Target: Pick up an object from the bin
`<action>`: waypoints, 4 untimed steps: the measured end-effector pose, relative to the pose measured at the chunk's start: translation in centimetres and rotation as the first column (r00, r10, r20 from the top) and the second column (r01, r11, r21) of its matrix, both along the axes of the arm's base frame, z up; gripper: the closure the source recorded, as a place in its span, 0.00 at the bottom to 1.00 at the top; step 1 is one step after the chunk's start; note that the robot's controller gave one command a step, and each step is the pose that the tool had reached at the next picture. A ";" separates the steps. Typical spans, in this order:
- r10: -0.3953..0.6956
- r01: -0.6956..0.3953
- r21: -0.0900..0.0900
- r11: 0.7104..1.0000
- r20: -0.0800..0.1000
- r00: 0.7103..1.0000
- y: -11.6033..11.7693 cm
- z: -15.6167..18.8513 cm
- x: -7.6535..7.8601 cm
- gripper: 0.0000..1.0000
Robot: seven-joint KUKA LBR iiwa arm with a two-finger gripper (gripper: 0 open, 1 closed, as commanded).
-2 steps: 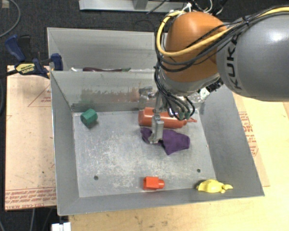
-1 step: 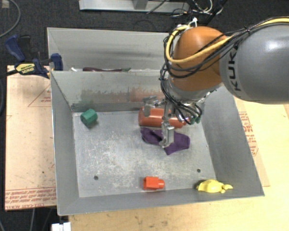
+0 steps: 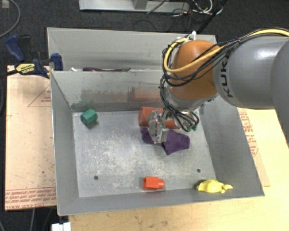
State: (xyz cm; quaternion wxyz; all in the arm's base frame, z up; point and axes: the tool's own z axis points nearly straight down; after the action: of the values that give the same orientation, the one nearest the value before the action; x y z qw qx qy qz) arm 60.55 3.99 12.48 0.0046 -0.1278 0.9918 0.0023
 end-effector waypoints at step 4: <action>-0.040 0.040 0.001 0.999 -0.001 0.999 -7.4 -4.8 2.1 1.00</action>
Offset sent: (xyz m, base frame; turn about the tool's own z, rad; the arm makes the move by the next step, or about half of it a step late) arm 0.0000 0.0000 0.0000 0.0000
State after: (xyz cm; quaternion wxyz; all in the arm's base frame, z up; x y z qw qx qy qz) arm 62.67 -3.40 7.70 0.0042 -0.1081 0.9941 0.0029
